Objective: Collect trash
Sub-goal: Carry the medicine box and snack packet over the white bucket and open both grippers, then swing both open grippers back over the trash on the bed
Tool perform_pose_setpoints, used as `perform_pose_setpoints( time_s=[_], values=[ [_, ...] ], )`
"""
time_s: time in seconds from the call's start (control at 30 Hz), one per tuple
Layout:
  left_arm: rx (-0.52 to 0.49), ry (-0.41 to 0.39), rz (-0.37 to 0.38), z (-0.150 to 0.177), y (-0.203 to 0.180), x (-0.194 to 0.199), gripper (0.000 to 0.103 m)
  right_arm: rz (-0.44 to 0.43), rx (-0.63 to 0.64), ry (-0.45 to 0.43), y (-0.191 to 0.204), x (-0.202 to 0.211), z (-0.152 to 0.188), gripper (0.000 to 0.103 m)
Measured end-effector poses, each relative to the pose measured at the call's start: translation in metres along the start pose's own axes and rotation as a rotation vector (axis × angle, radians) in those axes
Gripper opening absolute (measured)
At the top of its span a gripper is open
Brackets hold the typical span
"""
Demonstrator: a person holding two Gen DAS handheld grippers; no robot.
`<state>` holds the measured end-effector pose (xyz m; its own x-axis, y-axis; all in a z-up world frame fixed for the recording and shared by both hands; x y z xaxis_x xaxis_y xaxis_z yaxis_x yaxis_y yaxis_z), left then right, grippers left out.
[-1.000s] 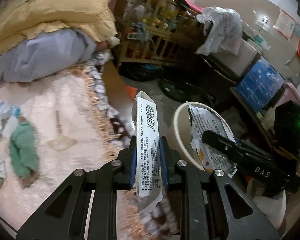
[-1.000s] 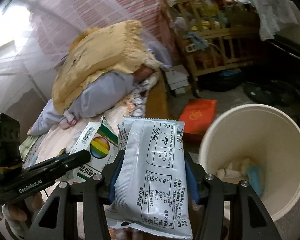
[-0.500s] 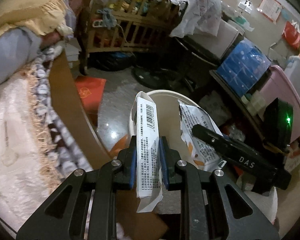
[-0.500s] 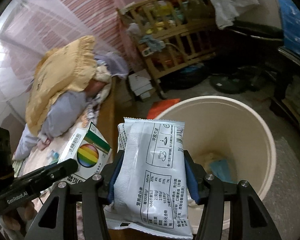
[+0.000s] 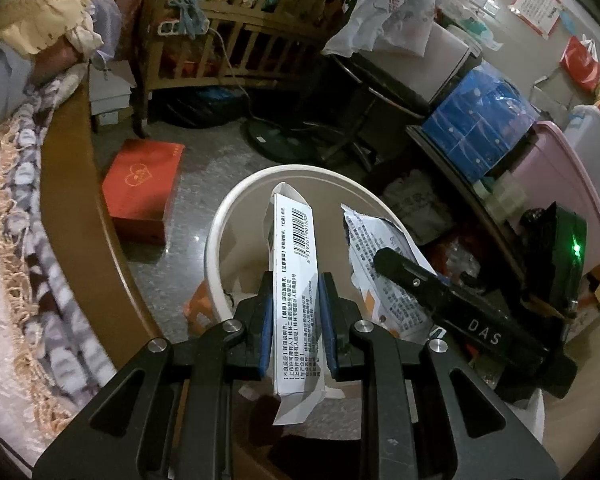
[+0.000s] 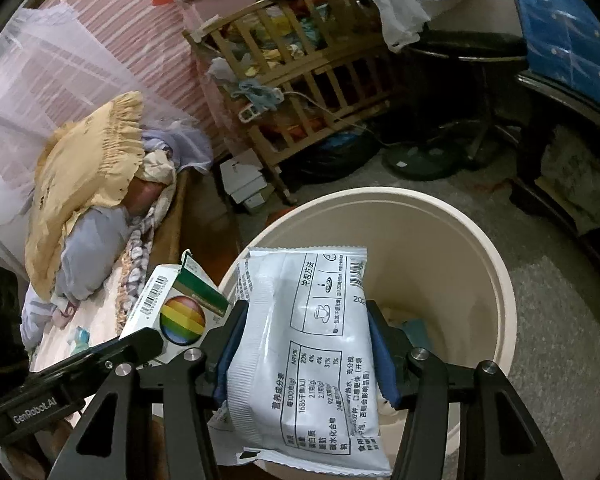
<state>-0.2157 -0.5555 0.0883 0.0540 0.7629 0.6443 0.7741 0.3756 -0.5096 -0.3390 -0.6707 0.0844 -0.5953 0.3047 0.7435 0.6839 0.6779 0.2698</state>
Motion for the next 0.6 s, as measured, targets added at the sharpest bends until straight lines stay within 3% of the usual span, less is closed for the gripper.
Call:
perform_pose_setpoints(
  time_s=[0.2,0.37,0.5,0.6],
  values=[
    [0.016,-0.008,0.029,-0.001,0.006,-0.005,0.02,0.015,-0.006,-0.008,-0.002,-0.001,-0.001,0.055],
    [0.035,-0.013,0.033,0.0,0.015,0.003,0.042,0.027,-0.032,-0.02,-0.003,-0.002,-0.004,0.066],
    [0.057,-0.026,0.015,0.003,0.024,0.017,0.042,0.021,-0.025,-0.016,0.0,-0.003,-0.002,0.066],
    [0.06,-0.036,-0.038,0.009,0.034,0.034,0.042,0.004,0.018,0.001,0.016,-0.003,0.004,0.066]
  ],
)
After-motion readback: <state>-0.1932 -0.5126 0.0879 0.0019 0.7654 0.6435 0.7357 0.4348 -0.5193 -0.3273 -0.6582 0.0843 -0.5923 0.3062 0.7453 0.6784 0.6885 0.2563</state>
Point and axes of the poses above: each gripper's, at about its wrist camera, not at the fingertips, and x roughly against the way its jaws point, y to its left, z to its underside, the point moved 4 cm from there along -x, roughly the way its jaws point, and after that the axes turned 9 degrees about z, right-handed, at the moved point
